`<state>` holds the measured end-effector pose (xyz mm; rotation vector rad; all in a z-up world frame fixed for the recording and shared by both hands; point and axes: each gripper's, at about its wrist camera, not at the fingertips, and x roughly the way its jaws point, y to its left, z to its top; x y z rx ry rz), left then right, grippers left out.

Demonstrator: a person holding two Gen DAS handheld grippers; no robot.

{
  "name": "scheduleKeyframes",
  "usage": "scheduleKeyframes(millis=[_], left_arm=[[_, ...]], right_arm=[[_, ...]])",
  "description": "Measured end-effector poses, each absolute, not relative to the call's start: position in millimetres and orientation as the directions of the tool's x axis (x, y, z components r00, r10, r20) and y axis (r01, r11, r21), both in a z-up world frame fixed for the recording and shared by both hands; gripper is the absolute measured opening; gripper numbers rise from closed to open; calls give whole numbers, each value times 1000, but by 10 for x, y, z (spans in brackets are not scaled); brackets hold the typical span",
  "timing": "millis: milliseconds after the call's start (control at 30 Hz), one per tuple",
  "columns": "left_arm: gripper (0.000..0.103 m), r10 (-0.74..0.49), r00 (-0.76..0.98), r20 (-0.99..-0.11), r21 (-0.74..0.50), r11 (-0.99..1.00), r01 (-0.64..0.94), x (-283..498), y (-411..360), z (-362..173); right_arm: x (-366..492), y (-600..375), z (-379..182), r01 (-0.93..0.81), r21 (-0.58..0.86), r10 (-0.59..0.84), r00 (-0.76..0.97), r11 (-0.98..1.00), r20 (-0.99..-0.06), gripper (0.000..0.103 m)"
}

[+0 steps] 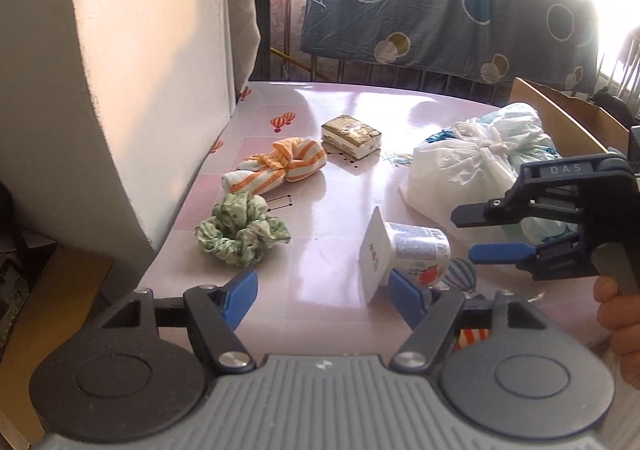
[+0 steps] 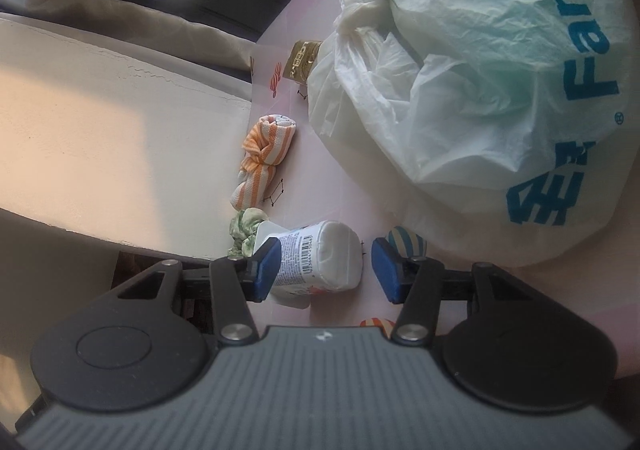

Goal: Organize soft objects
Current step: 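Lift the yogurt cup with the right gripper and turn it upright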

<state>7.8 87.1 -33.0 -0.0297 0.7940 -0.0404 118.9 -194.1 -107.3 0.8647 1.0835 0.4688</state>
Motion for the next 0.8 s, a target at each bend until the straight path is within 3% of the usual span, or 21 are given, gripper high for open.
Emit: scheduleKeyframes(millis=[267,400,800], left_arm=[[40,-169,659,-733,-115,985,126,400,594,-407],[33,-171,637,-752,-108,985,137,535,485,-482],[32,-128,633,-763,-80,991,104,509,431,-462]], right_arm=[[1333,-1876,-1152,78,828,737,415,555,-534,28],[1351,-1837,-1191,89,833,746,402,546,-531,20],[1323,-1896,-1337,165,878,789,387,450,-477,16]])
